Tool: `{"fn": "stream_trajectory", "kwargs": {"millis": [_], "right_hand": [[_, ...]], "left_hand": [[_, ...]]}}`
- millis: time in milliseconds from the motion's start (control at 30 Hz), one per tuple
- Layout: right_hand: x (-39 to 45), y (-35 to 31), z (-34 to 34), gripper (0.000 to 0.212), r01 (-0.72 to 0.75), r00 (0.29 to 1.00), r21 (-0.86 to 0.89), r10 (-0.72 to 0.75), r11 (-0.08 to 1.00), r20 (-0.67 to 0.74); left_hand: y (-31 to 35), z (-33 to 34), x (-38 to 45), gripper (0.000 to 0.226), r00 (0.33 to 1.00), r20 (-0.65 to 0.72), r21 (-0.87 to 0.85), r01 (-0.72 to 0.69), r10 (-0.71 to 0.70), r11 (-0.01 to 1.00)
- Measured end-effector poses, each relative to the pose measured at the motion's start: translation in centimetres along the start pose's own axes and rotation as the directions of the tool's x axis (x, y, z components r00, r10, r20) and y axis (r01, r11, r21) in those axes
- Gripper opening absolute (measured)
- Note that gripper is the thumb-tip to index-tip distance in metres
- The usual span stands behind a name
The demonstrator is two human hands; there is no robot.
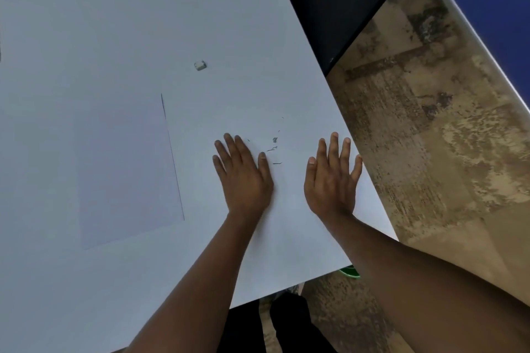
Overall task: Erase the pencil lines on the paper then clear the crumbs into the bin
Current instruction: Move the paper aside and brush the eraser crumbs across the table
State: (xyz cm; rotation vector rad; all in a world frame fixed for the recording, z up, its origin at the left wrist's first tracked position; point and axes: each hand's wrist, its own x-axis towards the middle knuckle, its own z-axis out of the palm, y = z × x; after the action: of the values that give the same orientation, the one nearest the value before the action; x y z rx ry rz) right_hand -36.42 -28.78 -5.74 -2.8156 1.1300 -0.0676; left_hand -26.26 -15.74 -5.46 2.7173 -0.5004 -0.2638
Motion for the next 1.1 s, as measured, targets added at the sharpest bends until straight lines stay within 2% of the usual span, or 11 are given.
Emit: {"fn": "stream_trajectory", "kwargs": {"millis": [167,333,400,467,533,633,733,867,933,1000,1100], "right_hand": [[0.1,-0.1,0.1,0.056,0.005,1.000,0.004,-0.005,1.000,-0.004],[0.1,-0.1,0.1,0.056,0.008,1.000,-0.014,-0.008,1.000,-0.001],[0.2,-0.1,0.1,0.056,0.004,1.000,-0.012,-0.004,1.000,0.009],[0.2,-0.1,0.1,0.056,0.004,1.000,-0.006,-0.004,1.000,0.016],[0.2,-0.2,0.0,0.057,0.005,1.000,0.000,-0.005,1.000,0.028],[0.2,-0.3,-0.1,0.060,0.010,1.000,0.036,-0.011,0.999,0.017],[0.2,-0.2,0.0,0.061,0.014,1.000,0.131,-0.011,0.991,-0.019],[-0.1,0.2,-0.3,0.062,0.093,0.995,0.221,-0.085,0.971,-0.046],[-1.3,0.1,-0.7,0.058,0.298,0.954,0.218,-0.284,0.930,-0.090],[-4.1,-0.7,-1.4,0.056,0.540,0.841,0.159,-0.535,0.827,-0.075],[-8.1,-2.5,-1.5,0.059,0.735,0.660,0.099,-0.741,0.671,0.123]], "left_hand": [[1.0,1.3,0.4,0.072,0.980,0.106,0.051,-0.176,0.170,0.983],[2.5,-0.5,1.0,0.066,0.892,0.145,-0.264,-0.382,0.428,0.886],[1.6,-1.1,0.7,0.061,0.921,0.024,-0.292,-0.365,0.388,0.884],[-0.4,-1.6,0.0,0.059,0.976,-0.085,-0.254,-0.217,0.202,0.943],[-3.0,-2.0,-0.8,0.059,0.993,-0.081,-0.137,-0.094,0.083,0.986],[-5.6,-2.4,-1.1,0.059,0.992,-0.021,-0.009,-0.129,0.128,0.992],[-6.6,-2.4,-0.1,0.060,0.975,0.033,0.012,-0.221,0.220,0.975],[-6.8,-2.0,0.1,0.063,0.976,0.075,0.094,-0.213,0.207,0.972],[-6.8,-1.7,0.1,0.063,0.976,0.071,0.124,-0.213,0.206,0.969],[-6.7,-1.6,0.1,0.063,0.976,0.064,0.134,-0.214,0.207,0.967],[-6.7,-1.6,0.1,0.062,0.977,0.061,0.137,-0.211,0.205,0.968]]}}
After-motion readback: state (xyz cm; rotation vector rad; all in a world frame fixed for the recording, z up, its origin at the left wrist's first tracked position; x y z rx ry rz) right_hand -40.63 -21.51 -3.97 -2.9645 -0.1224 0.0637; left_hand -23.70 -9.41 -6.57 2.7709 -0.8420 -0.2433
